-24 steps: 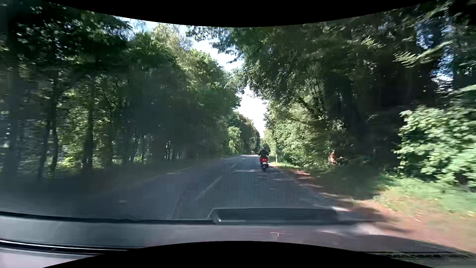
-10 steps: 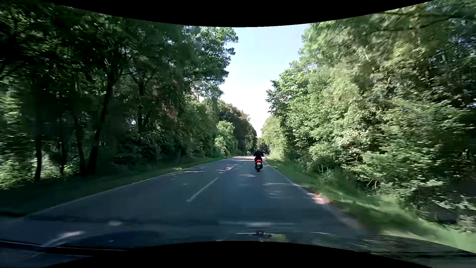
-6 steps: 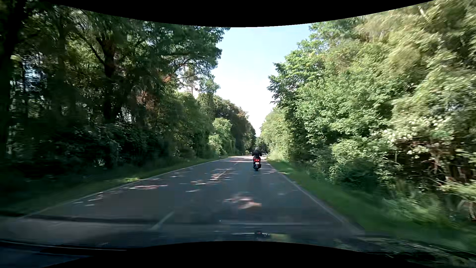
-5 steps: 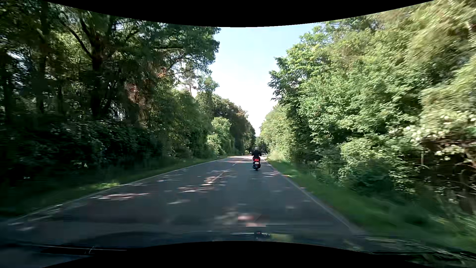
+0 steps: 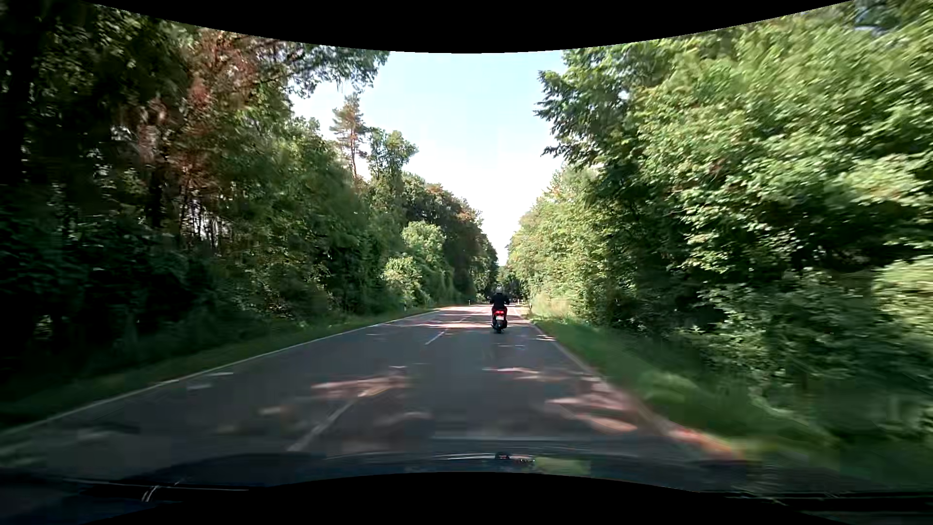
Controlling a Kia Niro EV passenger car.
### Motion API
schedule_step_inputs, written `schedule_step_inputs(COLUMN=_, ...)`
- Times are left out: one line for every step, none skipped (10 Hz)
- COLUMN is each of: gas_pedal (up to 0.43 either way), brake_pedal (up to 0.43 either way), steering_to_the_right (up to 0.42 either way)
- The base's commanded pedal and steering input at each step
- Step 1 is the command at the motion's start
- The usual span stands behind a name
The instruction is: Follow the waypoints while adhering to traffic rules and regulations
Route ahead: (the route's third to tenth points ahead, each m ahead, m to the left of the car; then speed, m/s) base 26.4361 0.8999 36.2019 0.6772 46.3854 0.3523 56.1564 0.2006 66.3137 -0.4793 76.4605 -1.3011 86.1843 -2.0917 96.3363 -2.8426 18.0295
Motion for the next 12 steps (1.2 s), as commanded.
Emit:
schedule_step_inputs(gas_pedal=0.268, brake_pedal=0.006, steering_to_the_right=0.004)
schedule_step_inputs(gas_pedal=0.268, brake_pedal=0.006, steering_to_the_right=0.004)
schedule_step_inputs(gas_pedal=0.268, brake_pedal=0.006, steering_to_the_right=0.004)
schedule_step_inputs(gas_pedal=0.268, brake_pedal=0.006, steering_to_the_right=0.004)
schedule_step_inputs(gas_pedal=0.260, brake_pedal=0.006, steering_to_the_right=0.004)
schedule_step_inputs(gas_pedal=0.248, brake_pedal=0.006, steering_to_the_right=0.004)
schedule_step_inputs(gas_pedal=0.240, brake_pedal=0.006, steering_to_the_right=0.004)
schedule_step_inputs(gas_pedal=0.220, brake_pedal=0.006, steering_to_the_right=0.004)
schedule_step_inputs(gas_pedal=0.220, brake_pedal=0.006, steering_to_the_right=0.004)
schedule_step_inputs(gas_pedal=0.209, brake_pedal=0.006, steering_to_the_right=0.004)
schedule_step_inputs(gas_pedal=0.197, brake_pedal=0.006, steering_to_the_right=0.004)
schedule_step_inputs(gas_pedal=0.197, brake_pedal=0.006, steering_to_the_right=0.004)
